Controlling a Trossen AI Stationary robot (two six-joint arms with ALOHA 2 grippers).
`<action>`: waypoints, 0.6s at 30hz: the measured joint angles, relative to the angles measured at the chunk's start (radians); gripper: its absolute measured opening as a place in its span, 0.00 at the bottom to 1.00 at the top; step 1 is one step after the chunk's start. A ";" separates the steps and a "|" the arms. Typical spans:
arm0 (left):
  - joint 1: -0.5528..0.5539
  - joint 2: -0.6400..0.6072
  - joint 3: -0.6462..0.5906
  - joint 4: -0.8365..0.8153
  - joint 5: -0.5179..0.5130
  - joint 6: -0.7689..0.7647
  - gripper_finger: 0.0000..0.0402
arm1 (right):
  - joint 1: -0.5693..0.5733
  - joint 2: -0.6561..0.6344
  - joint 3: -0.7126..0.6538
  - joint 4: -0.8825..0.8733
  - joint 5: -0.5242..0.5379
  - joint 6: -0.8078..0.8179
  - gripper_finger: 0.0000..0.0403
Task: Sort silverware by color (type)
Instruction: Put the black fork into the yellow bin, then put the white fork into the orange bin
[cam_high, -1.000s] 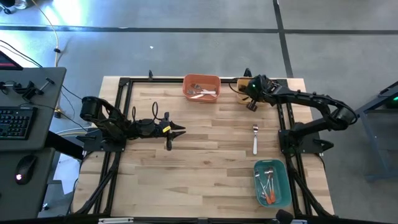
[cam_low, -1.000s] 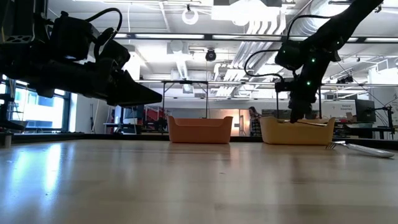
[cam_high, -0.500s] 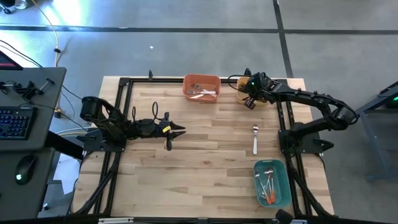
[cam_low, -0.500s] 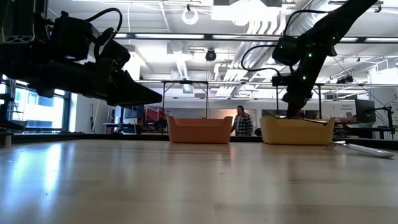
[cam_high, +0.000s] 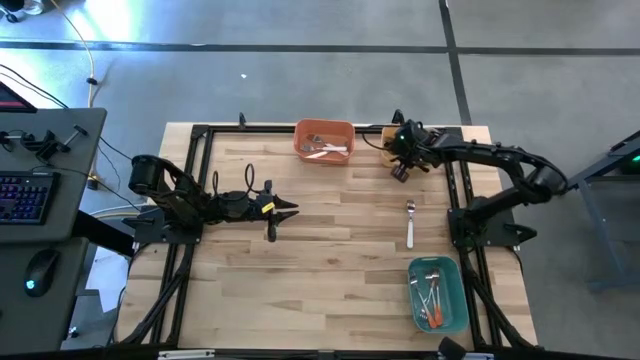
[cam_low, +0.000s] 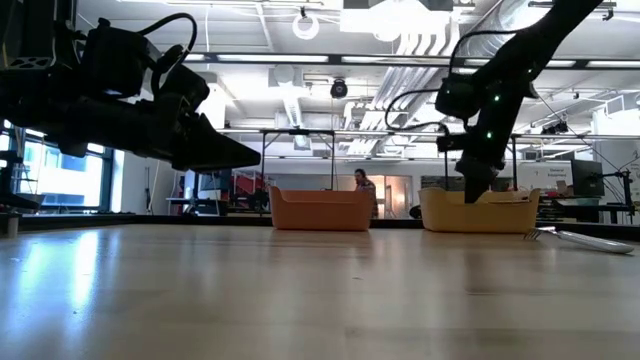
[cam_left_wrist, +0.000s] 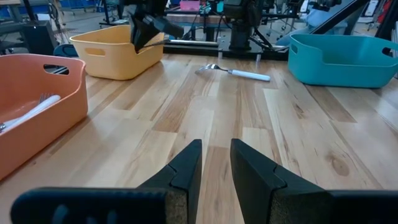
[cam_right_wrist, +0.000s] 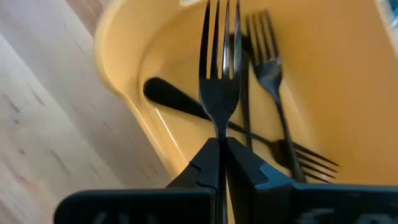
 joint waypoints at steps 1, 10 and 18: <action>0.000 0.000 0.000 -0.002 0.000 0.000 0.18 | 0.000 0.017 0.000 0.008 0.000 0.000 0.00; 0.000 0.000 0.000 -0.005 0.000 0.000 0.18 | 0.000 0.044 0.000 0.033 0.083 0.013 0.10; 0.000 0.000 0.000 -0.005 0.000 0.000 0.18 | 0.004 -0.051 0.000 0.007 0.086 0.045 0.31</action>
